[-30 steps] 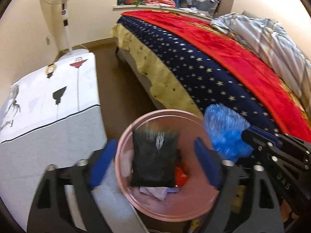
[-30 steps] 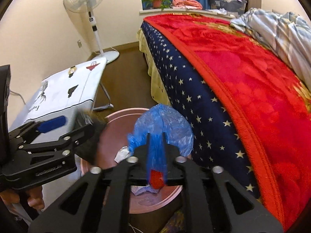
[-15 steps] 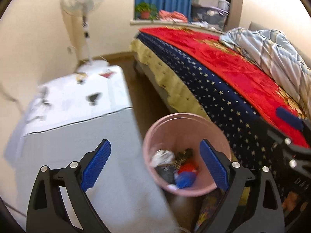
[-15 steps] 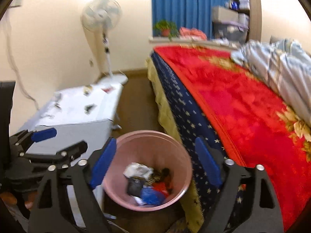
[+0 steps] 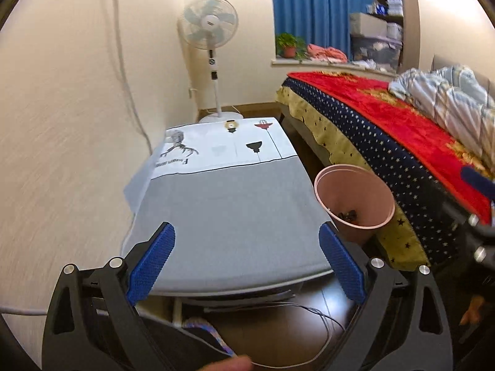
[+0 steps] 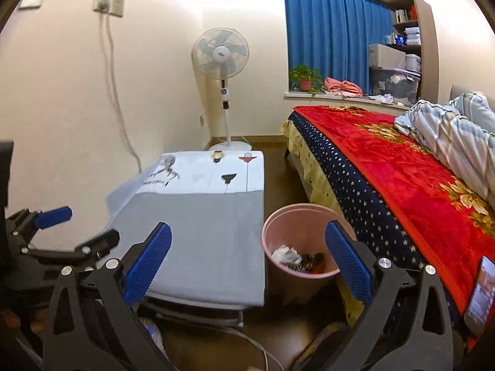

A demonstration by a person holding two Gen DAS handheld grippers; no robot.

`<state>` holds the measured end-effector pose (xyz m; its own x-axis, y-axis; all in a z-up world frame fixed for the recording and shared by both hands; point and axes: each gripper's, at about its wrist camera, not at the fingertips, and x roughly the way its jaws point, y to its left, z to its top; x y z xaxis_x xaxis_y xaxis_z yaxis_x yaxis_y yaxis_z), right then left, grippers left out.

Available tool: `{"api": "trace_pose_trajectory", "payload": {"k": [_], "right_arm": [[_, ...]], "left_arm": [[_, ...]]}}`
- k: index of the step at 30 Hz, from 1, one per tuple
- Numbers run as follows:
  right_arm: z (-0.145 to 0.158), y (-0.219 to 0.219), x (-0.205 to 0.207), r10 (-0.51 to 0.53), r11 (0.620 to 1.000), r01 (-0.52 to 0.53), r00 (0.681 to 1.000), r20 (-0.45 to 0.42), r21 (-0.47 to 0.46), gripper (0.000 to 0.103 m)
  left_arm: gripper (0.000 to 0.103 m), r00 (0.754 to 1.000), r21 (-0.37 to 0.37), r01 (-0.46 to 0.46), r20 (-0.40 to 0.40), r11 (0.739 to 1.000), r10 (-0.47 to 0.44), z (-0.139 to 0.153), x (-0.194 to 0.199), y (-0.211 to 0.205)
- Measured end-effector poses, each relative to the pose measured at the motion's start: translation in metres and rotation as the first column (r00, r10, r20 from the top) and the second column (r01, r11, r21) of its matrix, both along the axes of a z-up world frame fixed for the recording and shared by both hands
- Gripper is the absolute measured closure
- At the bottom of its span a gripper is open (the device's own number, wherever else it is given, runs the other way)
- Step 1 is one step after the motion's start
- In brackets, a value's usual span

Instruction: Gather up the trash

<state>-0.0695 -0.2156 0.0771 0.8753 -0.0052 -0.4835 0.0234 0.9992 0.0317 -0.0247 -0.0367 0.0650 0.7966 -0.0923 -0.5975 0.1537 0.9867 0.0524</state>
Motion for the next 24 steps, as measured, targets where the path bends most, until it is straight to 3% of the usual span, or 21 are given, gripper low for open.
{"api": "trace_pose_trajectory", "payload": {"k": [11, 24], "right_arm": [[-0.001, 0.025, -0.060, -0.034, 0.999, 0.033, 0.999, -0.042, -0.027, 0.005], [-0.001, 0.033, -0.073, -0.040, 0.999, 0.038, 0.998, -0.043, -0.039, 0.005]], "left_arm": [[0.012, 1.000, -0.023, 0.006, 0.025, 1.000, -0.005, 0.004, -0.051, 0.014], [0.012, 0.999, -0.024, 0.000, 0.032, 1.000, 0.001, 0.001, -0.063, 0.014]]}}
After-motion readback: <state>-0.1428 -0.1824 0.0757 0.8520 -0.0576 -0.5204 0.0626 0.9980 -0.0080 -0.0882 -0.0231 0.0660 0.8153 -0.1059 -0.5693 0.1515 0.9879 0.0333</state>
